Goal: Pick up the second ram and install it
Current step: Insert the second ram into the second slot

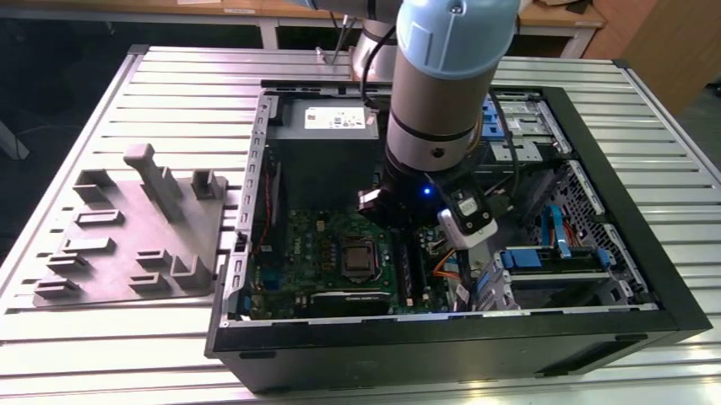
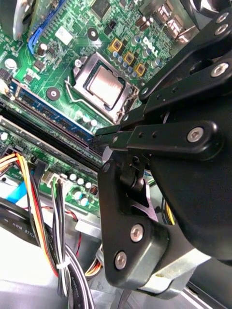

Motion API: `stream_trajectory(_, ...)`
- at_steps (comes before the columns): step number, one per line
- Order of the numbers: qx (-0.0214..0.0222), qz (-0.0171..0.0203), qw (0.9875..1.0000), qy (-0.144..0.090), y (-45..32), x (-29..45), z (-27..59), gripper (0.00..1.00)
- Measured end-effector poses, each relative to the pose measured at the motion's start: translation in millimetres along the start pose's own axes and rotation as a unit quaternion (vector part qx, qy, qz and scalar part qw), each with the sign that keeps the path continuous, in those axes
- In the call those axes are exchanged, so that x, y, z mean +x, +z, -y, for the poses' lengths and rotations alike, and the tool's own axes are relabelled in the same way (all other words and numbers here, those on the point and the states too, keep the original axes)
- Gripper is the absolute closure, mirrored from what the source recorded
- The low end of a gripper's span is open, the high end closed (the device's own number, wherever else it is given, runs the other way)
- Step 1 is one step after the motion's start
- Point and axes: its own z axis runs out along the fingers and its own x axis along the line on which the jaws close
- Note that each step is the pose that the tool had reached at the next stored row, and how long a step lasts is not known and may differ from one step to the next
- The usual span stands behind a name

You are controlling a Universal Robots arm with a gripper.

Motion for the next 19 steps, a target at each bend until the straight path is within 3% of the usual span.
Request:
stream_trajectory(9,0.0,0.0,1.0,0.0,2.0,-0.3,0.1,0.88)
stream_trajectory(19,-0.0029,0.0,1.0,0.001,5.4,-0.2,0.3,0.88)
